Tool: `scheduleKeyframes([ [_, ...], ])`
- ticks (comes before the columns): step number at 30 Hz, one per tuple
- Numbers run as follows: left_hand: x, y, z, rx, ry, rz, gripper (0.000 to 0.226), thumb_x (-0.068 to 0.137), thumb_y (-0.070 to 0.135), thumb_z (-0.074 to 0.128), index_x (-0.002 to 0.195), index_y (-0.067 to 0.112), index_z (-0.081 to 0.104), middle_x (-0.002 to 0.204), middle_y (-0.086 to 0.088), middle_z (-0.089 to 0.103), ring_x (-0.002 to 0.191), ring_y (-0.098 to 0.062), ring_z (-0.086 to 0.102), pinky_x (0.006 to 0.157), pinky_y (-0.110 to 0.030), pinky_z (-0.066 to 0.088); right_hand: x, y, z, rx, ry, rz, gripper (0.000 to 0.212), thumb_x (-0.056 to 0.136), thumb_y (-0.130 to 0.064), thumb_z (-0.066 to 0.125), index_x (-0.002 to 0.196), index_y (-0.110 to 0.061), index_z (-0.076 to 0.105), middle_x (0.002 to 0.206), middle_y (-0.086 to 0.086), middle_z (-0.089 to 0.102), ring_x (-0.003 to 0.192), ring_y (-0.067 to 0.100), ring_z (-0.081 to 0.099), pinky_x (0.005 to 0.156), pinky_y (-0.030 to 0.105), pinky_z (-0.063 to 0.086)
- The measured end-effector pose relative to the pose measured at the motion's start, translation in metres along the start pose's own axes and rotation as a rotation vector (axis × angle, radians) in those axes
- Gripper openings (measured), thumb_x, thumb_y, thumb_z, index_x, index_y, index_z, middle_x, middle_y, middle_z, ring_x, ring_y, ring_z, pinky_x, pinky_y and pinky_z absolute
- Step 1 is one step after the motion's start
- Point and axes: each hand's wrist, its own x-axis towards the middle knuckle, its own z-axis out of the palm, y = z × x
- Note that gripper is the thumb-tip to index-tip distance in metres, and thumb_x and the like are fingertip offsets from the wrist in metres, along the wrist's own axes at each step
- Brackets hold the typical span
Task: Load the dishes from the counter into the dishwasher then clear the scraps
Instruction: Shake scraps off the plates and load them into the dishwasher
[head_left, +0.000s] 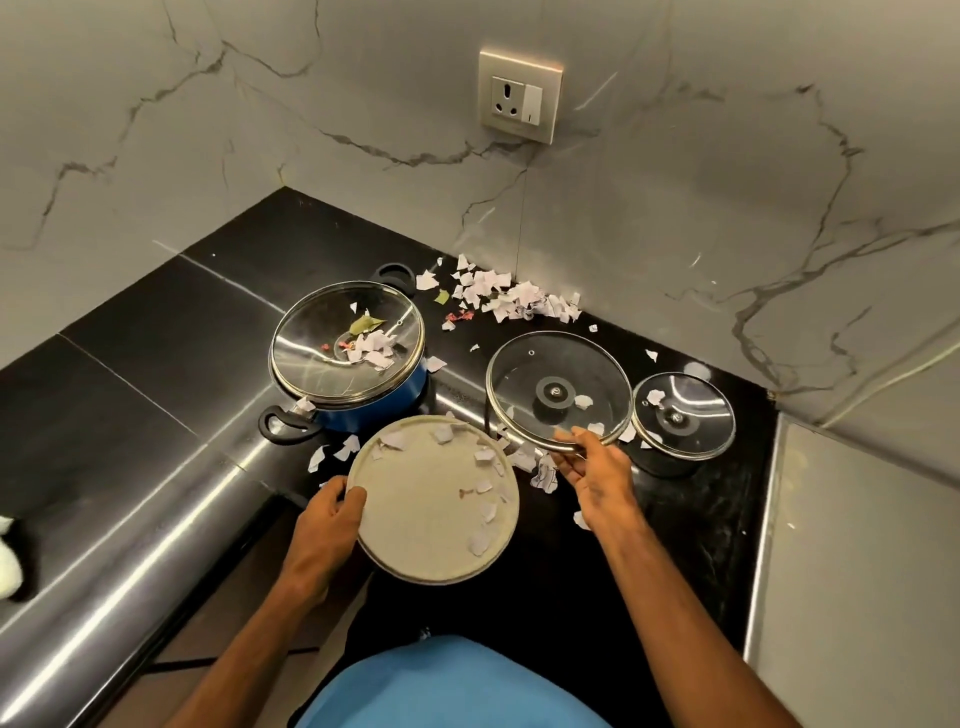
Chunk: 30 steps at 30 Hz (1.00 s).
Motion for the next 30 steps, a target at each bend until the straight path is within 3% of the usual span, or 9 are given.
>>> scheduleKeyframes([
  [6, -0.013, 0.005, -0.004, -0.091, 0.05, 0.038, 0.022, 0.107, 0.024, 0.041, 0.098, 0.011, 0.056, 0.079, -0.008, 0.064, 0.066, -0.015, 0.063, 0.055, -0.026, 0.047, -0.005, 0.006, 0.0, 0.032, -0.086, 0.025, 0.024, 0.1, -0.014, 0.067, 0.123, -0.006, 0.063, 0.115, 0.018, 0.077, 0.104, 0.029, 0.076, 0.093, 0.039, 0.062],
  [8, -0.016, 0.008, -0.004, -0.128, 0.077, 0.068, 0.022, 0.108, 0.026, 0.04, 0.098, 0.014, 0.056, 0.081, -0.008, 0.064, 0.071, -0.02, 0.064, 0.055, -0.026, 0.048, -0.008, 0.004, -0.002, -0.02, -0.094, 0.067, 0.03, 0.101, -0.026, 0.066, 0.121, -0.003, 0.064, 0.114, 0.021, 0.076, 0.102, 0.03, 0.077, 0.087, 0.039, 0.064],
  [11, -0.023, 0.02, -0.009, -0.165, 0.113, 0.175, 0.022, 0.107, 0.033, 0.044, 0.101, 0.016, 0.058, 0.08, -0.002, 0.066, 0.068, -0.014, 0.066, 0.05, -0.019, 0.051, -0.023, -0.001, -0.013, -0.332, -0.113, 0.153, 0.059, 0.103, -0.057, 0.051, 0.112, -0.002, 0.069, 0.101, 0.02, 0.079, 0.095, 0.03, 0.079, 0.082, 0.038, 0.065],
  [14, -0.031, 0.043, -0.02, 0.03, 0.131, 0.465, 0.022, 0.104, 0.033, 0.051, 0.114, 0.015, 0.061, 0.081, 0.002, 0.068, 0.067, -0.014, 0.069, 0.051, -0.022, 0.054, -0.041, 0.0, -0.028, -0.553, -0.116, 0.138, 0.073, 0.102, -0.068, 0.04, 0.105, -0.004, 0.074, 0.092, 0.015, 0.08, 0.086, 0.029, 0.079, 0.074, 0.034, 0.063],
  [17, -0.034, 0.067, -0.03, 0.555, 0.281, 0.932, 0.025, 0.106, 0.025, 0.051, 0.126, 0.016, 0.062, 0.075, 0.0, 0.071, 0.054, -0.018, 0.064, 0.049, -0.031, 0.051, -0.052, 0.009, -0.039, -0.582, -0.078, 0.094, 0.069, 0.102, -0.066, 0.042, 0.106, -0.006, 0.075, 0.088, 0.013, 0.08, 0.074, 0.022, 0.077, 0.066, 0.029, 0.058],
  [19, -0.036, 0.078, -0.029, 0.7, 0.342, 1.084, 0.029, 0.101, 0.026, 0.055, 0.126, 0.015, 0.064, 0.067, -0.003, 0.069, 0.049, -0.023, 0.064, 0.045, -0.03, 0.044, -0.06, 0.016, -0.045, -0.574, -0.051, 0.081, 0.066, 0.104, -0.064, 0.042, 0.107, -0.006, 0.074, 0.087, 0.012, 0.08, 0.068, 0.019, 0.074, 0.062, 0.027, 0.055],
  [23, -0.038, 0.094, -0.026, 0.649, 0.388, 1.1, 0.028, 0.102, 0.025, 0.055, 0.125, 0.011, 0.063, 0.06, -0.003, 0.065, 0.04, -0.023, 0.058, 0.044, -0.023, 0.032, -0.074, 0.026, -0.048, -0.559, -0.018, 0.049, 0.063, 0.105, -0.061, 0.043, 0.107, -0.007, 0.074, 0.087, 0.012, 0.08, 0.065, 0.017, 0.07, 0.058, 0.025, 0.052],
  [27, -0.039, 0.1, -0.036, 0.555, 0.31, 1.055, 0.03, 0.107, 0.029, 0.048, 0.129, 0.012, 0.056, 0.056, -0.002, 0.06, 0.039, -0.02, 0.052, 0.041, -0.027, 0.04, -0.103, 0.044, -0.049, -0.498, 0.016, -0.014, 0.06, 0.105, -0.058, 0.046, 0.107, -0.006, 0.075, 0.087, 0.013, 0.079, 0.063, 0.016, 0.067, 0.058, 0.025, 0.051],
  [30, -0.049, 0.101, -0.039, 0.376, 0.263, 0.91, 0.026, 0.107, 0.028, 0.049, 0.124, 0.011, 0.057, 0.066, 0.0, 0.061, 0.045, -0.004, 0.049, 0.046, -0.013, 0.034, -0.129, 0.055, -0.047, -0.457, 0.018, -0.068, 0.056, 0.105, -0.057, 0.048, 0.11, -0.007, 0.075, 0.088, 0.01, 0.079, 0.065, 0.015, 0.068, 0.06, 0.026, 0.052],
])
